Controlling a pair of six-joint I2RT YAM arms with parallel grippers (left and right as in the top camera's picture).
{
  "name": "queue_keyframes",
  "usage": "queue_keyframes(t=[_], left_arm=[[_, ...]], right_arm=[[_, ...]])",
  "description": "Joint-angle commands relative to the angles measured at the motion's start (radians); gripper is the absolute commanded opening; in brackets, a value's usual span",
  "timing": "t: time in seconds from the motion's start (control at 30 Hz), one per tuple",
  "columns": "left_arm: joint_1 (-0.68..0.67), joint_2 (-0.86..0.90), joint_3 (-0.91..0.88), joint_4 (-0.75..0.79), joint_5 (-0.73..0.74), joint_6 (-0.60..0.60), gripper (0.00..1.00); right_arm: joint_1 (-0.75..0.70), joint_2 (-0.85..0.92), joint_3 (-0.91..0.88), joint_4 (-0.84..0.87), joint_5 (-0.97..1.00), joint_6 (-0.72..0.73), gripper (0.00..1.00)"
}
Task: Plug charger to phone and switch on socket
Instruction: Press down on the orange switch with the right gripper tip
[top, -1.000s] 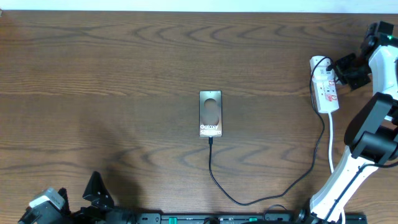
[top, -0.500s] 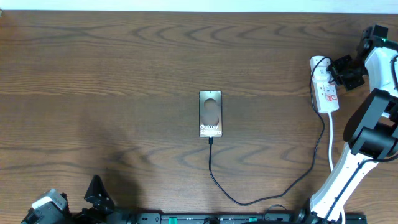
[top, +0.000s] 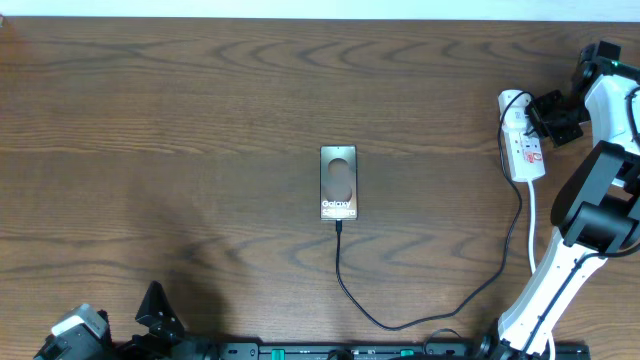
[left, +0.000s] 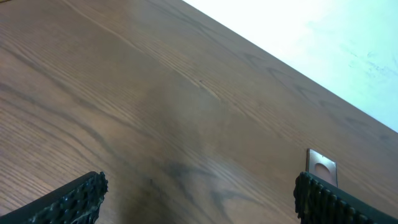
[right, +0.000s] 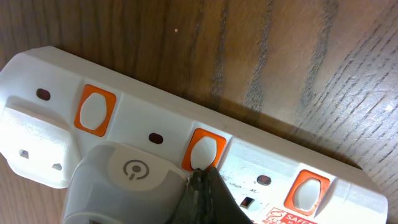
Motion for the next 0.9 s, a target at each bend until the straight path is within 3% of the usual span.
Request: queue_keyframes(t=[0.0, 0.87], left_arm=[[0.004, -0.003, 0.013, 0.001, -0.013, -0.002, 0.97], [0.004, -0.003, 0.013, 0.001, -0.013, -0.002, 0.97]], right_arm=[[0.023, 0.08, -0.003, 0.006, -0.022, -0.002, 0.01], [-0.041, -0.051, 0.015, -0.012, -0.056, -0.035, 0.01]])
